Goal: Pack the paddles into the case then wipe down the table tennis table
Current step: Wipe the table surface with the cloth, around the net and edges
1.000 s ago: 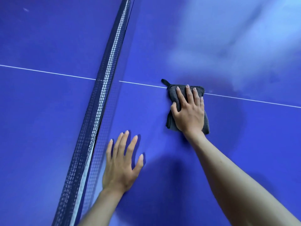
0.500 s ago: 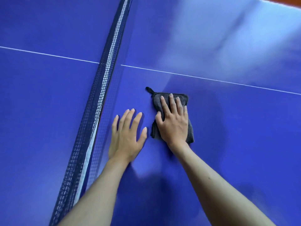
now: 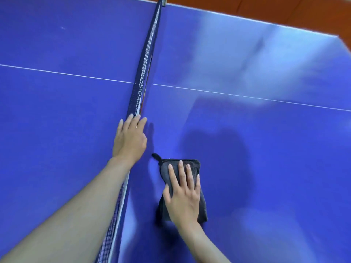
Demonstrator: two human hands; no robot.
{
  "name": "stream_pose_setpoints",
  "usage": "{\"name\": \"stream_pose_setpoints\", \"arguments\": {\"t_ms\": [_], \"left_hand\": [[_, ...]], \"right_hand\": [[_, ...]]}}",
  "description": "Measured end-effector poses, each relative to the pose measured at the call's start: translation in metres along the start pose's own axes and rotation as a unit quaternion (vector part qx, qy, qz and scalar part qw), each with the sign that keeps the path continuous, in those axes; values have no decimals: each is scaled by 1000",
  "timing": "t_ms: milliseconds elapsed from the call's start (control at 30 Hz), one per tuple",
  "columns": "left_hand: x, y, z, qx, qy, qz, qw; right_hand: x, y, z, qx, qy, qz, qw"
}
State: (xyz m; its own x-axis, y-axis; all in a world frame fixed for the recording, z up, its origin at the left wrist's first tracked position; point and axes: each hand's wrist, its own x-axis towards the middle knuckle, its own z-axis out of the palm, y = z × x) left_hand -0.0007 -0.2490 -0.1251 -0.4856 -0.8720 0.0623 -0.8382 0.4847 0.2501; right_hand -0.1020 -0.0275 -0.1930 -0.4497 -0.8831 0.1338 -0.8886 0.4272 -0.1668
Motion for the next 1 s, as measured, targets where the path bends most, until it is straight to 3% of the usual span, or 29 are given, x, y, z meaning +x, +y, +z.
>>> {"name": "stream_pose_setpoints", "arguments": {"t_ms": [233, 533, 1000], "left_hand": [[-9, -48, 20, -39, -94, 2, 995], [-25, -56, 55, -41, -13, -21, 999], [-23, -56, 57, -37, 4, -10, 999]], "right_hand": [[31, 6, 0, 15, -13, -11, 1000], [180, 35, 24, 43, 37, 16, 998], [372, 58, 35, 32, -44, 33, 998]]}}
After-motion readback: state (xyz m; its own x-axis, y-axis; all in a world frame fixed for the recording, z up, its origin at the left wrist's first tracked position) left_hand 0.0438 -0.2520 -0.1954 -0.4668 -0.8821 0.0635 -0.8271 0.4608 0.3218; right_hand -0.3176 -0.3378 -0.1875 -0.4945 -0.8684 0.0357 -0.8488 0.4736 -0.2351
